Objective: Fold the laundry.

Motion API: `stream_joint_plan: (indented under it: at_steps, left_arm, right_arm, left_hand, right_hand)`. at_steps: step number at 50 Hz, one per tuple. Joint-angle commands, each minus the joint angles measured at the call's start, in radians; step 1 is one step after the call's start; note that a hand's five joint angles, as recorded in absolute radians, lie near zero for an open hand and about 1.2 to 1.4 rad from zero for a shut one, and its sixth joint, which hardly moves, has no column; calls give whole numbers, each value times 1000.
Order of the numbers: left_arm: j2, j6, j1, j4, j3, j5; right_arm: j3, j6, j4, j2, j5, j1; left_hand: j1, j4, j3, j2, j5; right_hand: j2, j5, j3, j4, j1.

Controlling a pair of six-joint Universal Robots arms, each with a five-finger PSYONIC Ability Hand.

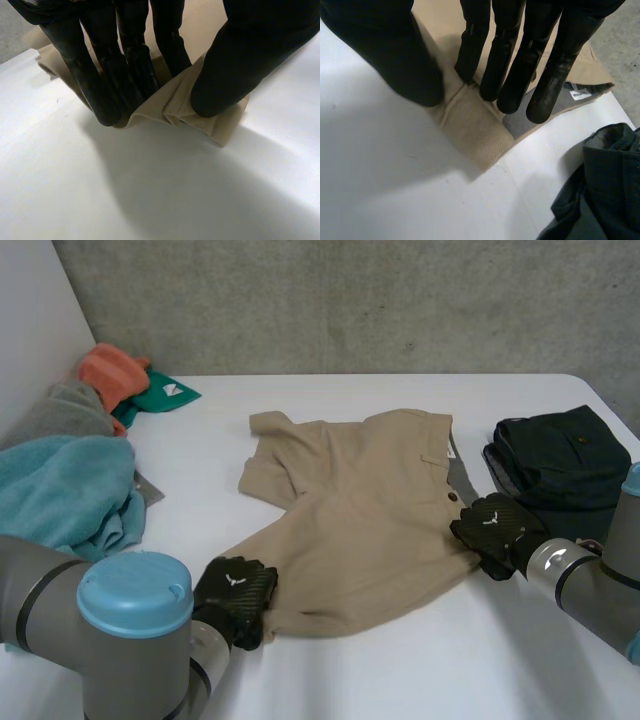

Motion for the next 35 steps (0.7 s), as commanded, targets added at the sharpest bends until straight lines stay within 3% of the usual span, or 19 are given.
stream_joint_plan:
  at_steps: [1, 7, 11, 16, 19, 25, 29, 35]
  left_arm:
    - [78, 1, -13, 6, 27, -53]
    - [218, 64, -9, -10, 27, -49]
    - [303, 203, -6, -72, 17, -44]
    - [405, 404, -6, -287, 11, -49]
    - [477, 438, -12, -419, 7, -49]
    - [526, 432, -7, -488, 3, -36]
    - [477, 431, -13, -406, -6, -19]
    - [278, 443, -3, -203, 70, -21]
  right_arm:
    - [-5, 2, 2, -19, 4, -12]
    - [10, 2, 114, -74, 7, -13]
    - [-10, -18, 368, -189, 7, -15]
    - [-35, -64, 742, -356, 46, -39]
    - [-12, -120, 911, -460, 111, -50]
    - [-1, -214, 909, -576, 123, -61]
    - [8, -177, 858, -529, 116, -56]
    - [-38, -82, 711, -328, 146, -26]
  left_hand:
    - [320, 287, 293, 288, 301]
    - [320, 287, 293, 288, 301]
    - [320, 287, 293, 288, 301]
    - [320, 287, 293, 288, 301]
    - [320, 287, 293, 288, 301]
    - [320, 287, 293, 288, 301]
    - [320, 287, 293, 288, 301]
    - [320, 287, 293, 288, 301]
  right_hand:
    - [291, 321, 294, 289, 547]
    - [291, 321, 294, 289, 547]
    - [291, 321, 294, 289, 547]
    - [291, 321, 294, 289, 547]
    - [291, 321, 294, 289, 547]
    - [291, 321, 294, 289, 547]
    - [291, 321, 294, 289, 547]
    - [291, 321, 294, 289, 547]
